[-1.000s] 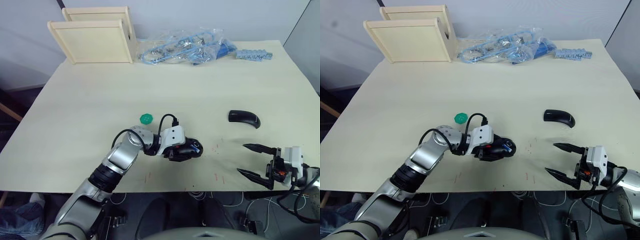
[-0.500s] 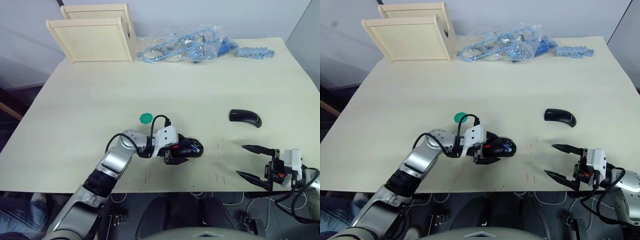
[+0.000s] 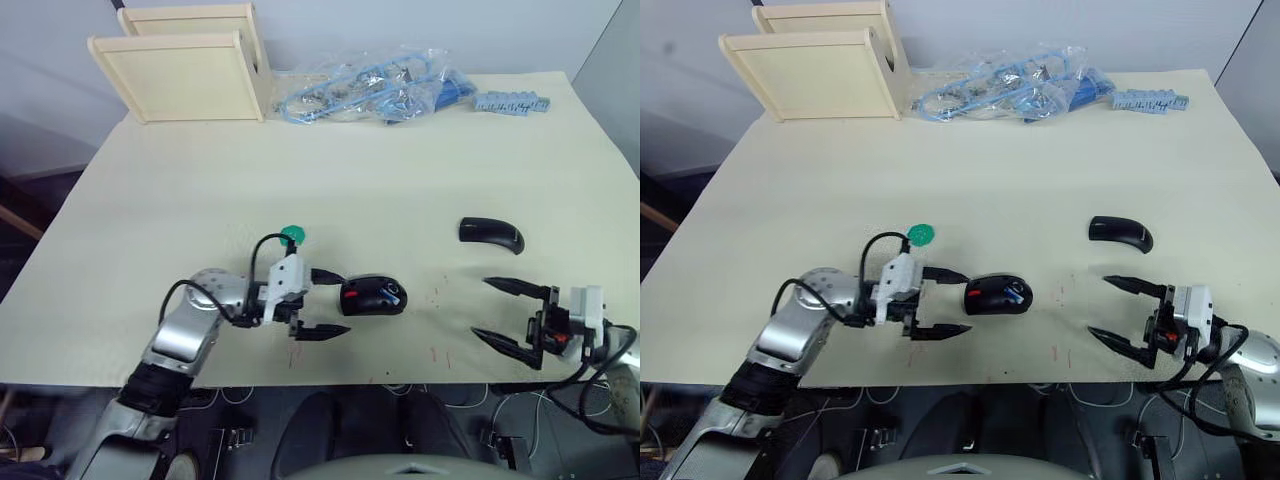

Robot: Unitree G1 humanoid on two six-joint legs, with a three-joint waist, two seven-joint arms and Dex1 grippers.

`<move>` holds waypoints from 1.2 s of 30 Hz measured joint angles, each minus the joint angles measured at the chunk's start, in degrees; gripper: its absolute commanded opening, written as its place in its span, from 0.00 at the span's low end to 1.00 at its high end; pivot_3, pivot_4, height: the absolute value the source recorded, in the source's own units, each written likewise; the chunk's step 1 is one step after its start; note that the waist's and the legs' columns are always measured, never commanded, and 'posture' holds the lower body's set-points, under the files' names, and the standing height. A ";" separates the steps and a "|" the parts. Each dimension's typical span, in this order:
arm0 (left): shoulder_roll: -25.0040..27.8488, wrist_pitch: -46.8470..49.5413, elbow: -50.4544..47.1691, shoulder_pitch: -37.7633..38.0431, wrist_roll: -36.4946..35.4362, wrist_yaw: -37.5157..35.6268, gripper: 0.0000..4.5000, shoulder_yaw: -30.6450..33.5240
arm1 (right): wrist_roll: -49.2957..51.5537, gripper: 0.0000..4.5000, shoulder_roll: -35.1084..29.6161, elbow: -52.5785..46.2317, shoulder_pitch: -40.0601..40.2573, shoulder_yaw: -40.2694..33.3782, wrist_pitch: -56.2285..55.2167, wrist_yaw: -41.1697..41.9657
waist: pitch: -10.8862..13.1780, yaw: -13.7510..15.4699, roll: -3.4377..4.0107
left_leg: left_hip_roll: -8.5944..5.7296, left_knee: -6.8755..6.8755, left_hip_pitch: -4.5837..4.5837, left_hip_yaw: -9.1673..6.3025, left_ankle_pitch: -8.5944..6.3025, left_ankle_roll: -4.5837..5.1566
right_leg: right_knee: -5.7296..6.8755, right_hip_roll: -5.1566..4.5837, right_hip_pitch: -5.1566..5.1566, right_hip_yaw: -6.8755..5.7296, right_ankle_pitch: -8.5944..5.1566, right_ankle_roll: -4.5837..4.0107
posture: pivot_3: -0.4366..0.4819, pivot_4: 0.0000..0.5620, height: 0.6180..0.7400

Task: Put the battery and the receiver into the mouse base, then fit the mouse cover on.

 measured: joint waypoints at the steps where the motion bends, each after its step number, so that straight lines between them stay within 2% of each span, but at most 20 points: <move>1: 0.68 0.67 -0.79 0.88 -1.68 -0.45 1.00 1.41 | -0.03 1.00 -0.45 0.09 -0.42 -0.10 0.37 -0.51 | 0.00 0.01 0.01 | 0.00 0.00 -0.01 0.00 0.00 0.00 | 0.00 -0.01 0.00 0.00 0.00 0.00 | 0.48 0.27 1.00; 4: 2.66 1.99 -2.48 3.02 -5.13 -1.28 1.00 5.21 | -0.04 1.00 -1.86 1.06 -2.20 -1.32 1.87 -1.90 | 0.05 0.09 0.01 | -0.01 0.00 -0.04 0.00 0.00 0.00 | -0.04 -0.02 -0.01 -0.02 0.00 0.00 | 0.48 0.27 1.00; 9: 4.37 2.02 -4.13 5.05 -6.48 -1.85 1.00 8.14 | -0.65 1.00 -4.25 5.23 -5.52 -2.51 3.14 -3.07 | 0.17 0.01 0.03 | -0.02 0.00 -0.06 0.01 0.00 0.00 | -0.07 -0.01 -0.03 -0.02 0.00 0.00 | 0.48 0.27 1.00; 20: 5.79 2.39 -11.41 9.96 -8.48 1.05 1.00 12.72 | -6.61 1.00 -8.90 21.64 -16.49 -3.38 4.03 -6.18 | 0.25 -0.08 0.09 | -0.04 0.05 -0.46 0.08 0.01 0.00 | -0.02 -0.01 -0.45 0.02 0.03 0.00 | 0.48 0.27 1.00; 26: 7.20 6.96 -15.96 10.03 -12.34 3.36 1.00 14.71 | -9.93 1.00 -11.90 32.67 -23.97 -2.11 4.42 -3.64 | 0.28 -0.16 0.10 | -0.04 0.05 -0.46 0.09 0.01 0.00 | 0.00 0.02 -0.45 0.00 0.02 -0.01 | 0.48 0.27 1.00; 36: 8.33 9.76 -21.36 14.50 -17.58 4.34 1.00 20.19 | -17.63 1.00 -12.91 49.02 -37.55 3.21 1.85 0.85 | 0.34 -0.43 0.13 | -0.07 0.06 -0.54 0.49 0.01 0.00 | 0.18 0.04 -0.76 0.29 0.03 -0.01 | 0.48 0.27 1.00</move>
